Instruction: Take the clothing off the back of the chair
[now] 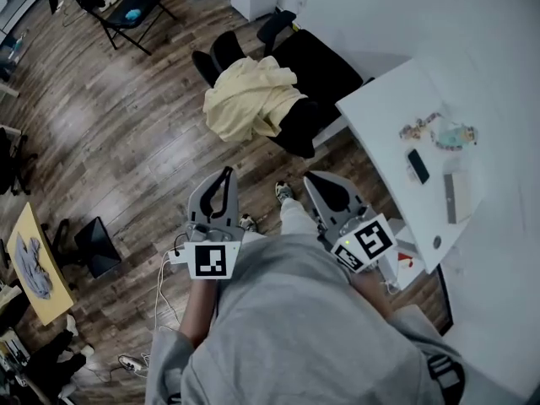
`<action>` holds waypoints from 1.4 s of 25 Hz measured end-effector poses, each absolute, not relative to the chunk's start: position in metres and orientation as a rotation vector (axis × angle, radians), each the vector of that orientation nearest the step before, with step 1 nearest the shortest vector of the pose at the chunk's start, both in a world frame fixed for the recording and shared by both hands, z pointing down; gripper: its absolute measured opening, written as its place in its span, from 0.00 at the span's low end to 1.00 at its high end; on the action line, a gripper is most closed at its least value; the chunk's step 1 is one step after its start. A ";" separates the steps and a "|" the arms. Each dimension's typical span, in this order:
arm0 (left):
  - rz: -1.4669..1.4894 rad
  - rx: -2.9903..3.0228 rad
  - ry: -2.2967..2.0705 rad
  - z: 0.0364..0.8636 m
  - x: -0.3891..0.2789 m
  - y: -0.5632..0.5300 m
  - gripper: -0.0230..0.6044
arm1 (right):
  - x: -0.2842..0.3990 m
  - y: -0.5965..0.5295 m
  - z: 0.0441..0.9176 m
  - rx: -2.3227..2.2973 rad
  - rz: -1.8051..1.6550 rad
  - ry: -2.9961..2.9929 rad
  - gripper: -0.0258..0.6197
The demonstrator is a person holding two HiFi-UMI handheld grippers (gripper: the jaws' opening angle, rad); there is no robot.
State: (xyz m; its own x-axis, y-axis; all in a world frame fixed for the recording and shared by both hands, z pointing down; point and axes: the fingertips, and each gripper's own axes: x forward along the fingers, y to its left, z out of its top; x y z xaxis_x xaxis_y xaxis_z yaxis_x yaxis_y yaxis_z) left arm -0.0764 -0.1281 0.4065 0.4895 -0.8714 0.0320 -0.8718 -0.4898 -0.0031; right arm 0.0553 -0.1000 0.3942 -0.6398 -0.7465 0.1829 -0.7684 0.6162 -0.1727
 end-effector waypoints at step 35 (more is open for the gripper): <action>0.391 2.237 -2.054 0.479 -0.021 -0.224 0.36 | 0.087 -0.250 0.417 0.505 0.413 -2.926 0.09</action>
State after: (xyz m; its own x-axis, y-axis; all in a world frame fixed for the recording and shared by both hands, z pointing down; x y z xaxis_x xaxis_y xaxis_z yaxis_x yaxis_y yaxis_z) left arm -0.0208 -0.2243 0.4793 0.0689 -0.9684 0.2397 -0.9887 -0.0983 -0.1128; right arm 0.0874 -0.2505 0.4170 -0.9332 -0.3076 0.1860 -0.3470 0.9058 -0.2432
